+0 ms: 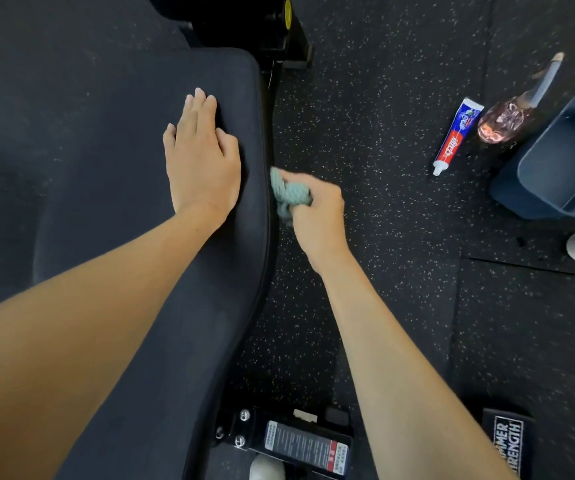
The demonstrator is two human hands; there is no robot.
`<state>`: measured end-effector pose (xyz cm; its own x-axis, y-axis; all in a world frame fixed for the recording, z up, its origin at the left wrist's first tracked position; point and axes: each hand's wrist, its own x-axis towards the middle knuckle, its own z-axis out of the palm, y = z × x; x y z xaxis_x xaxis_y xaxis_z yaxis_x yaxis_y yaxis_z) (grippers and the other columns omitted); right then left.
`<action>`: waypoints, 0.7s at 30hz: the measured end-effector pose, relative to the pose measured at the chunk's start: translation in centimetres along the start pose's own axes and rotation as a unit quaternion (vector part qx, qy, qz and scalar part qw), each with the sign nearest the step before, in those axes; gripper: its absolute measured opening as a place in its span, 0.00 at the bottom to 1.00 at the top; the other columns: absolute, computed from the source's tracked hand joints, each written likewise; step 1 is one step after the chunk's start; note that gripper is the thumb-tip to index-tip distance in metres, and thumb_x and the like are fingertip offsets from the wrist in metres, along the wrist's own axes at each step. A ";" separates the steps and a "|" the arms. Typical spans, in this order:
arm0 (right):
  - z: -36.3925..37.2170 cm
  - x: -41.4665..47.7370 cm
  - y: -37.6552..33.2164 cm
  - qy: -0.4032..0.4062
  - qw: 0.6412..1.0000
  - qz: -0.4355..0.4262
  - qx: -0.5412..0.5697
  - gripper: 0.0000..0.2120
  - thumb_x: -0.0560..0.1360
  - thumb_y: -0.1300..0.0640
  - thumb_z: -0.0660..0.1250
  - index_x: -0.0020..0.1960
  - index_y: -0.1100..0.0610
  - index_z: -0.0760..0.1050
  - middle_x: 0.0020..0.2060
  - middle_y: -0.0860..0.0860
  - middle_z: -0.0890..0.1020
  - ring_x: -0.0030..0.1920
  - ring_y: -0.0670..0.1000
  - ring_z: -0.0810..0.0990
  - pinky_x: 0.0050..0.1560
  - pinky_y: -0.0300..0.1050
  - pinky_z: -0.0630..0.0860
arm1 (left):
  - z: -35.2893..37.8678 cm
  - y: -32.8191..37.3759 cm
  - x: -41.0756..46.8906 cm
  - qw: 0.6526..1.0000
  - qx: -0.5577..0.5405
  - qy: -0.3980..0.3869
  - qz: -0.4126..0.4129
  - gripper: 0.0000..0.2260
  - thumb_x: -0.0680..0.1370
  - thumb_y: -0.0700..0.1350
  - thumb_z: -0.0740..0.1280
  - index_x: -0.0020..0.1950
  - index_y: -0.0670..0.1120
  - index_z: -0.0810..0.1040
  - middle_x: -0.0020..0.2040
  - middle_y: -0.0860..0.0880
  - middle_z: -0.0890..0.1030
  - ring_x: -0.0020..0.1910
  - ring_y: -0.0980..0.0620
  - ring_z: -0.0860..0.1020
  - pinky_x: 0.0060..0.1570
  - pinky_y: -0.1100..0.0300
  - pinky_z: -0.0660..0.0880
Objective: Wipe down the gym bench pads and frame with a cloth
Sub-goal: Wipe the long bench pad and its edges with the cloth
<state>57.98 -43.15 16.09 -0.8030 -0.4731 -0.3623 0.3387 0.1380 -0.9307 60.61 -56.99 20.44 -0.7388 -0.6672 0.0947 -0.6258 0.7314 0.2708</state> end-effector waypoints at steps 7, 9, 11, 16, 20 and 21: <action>-3.9 -3.3 -0.7 -0.132 0.990 0.049 -0.010 0.19 0.73 0.79 0.58 0.57 0.66 0.80 0.45 0.60 0.82 0.39 0.55 0.80 0.34 0.36 0.76 | -0.2 0.1 0.0 1.000 -0.006 0.004 0.005 0.21 0.80 0.42 0.50 0.73 0.42 0.65 0.76 0.47 0.61 0.76 0.52 0.56 0.75 0.52 0.50; -3.2 -1.3 -1.7 -0.052 0.999 0.011 -0.004 0.16 0.74 0.76 0.61 0.58 0.67 0.79 0.47 0.62 0.82 0.40 0.56 0.80 0.33 0.38 0.77 | -0.2 0.2 -0.1 1.000 -0.003 0.002 0.003 0.21 0.81 0.42 0.50 0.73 0.42 0.64 0.77 0.47 0.61 0.76 0.52 0.56 0.75 0.52 0.50; -1.9 0.8 -2.4 0.020 0.999 -0.036 -0.030 0.20 0.72 0.76 0.61 0.60 0.63 0.79 0.51 0.55 0.83 0.47 0.50 0.81 0.45 0.44 0.81 | -0.2 0.2 -0.2 1.000 0.006 -0.010 0.000 0.22 0.81 0.42 0.49 0.75 0.43 0.61 0.77 0.48 0.59 0.77 0.52 0.54 0.75 0.52 0.48; 0.3 -1.9 -1.7 0.009 0.997 -0.057 -0.056 0.28 0.69 0.79 0.57 0.64 0.61 0.77 0.58 0.53 0.82 0.57 0.44 0.77 0.62 0.34 0.72 | -0.8 0.1 -0.2 0.997 0.024 -0.068 -0.010 0.22 0.83 0.43 0.48 0.77 0.43 0.55 0.79 0.47 0.52 0.78 0.50 0.48 0.75 0.51 0.45; -0.1 -6.9 1.2 0.012 0.999 -0.015 -0.040 0.29 0.69 0.79 0.58 0.64 0.59 0.77 0.57 0.50 0.82 0.56 0.41 0.77 0.63 0.38 0.74 | -1.7 -0.1 -3.3 0.995 0.007 -0.097 0.015 0.22 0.84 0.46 0.48 0.78 0.43 0.53 0.79 0.47 0.50 0.78 0.51 0.48 0.75 0.53 0.46; -0.1 -8.2 1.8 0.012 0.999 -0.005 -0.031 0.29 0.69 0.79 0.59 0.64 0.59 0.77 0.57 0.50 0.82 0.56 0.41 0.77 0.64 0.38 0.73 | -1.8 -0.4 -4.5 0.995 -0.001 -0.099 0.026 0.22 0.84 0.46 0.49 0.78 0.43 0.53 0.79 0.48 0.50 0.77 0.52 0.48 0.75 0.54 0.45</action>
<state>65.09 -38.92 17.39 -0.8177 -0.4544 -0.3533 0.2996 0.1880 -0.9353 64.62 -54.49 21.64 -0.8051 -0.5876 -0.0811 -0.5850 0.7639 0.2726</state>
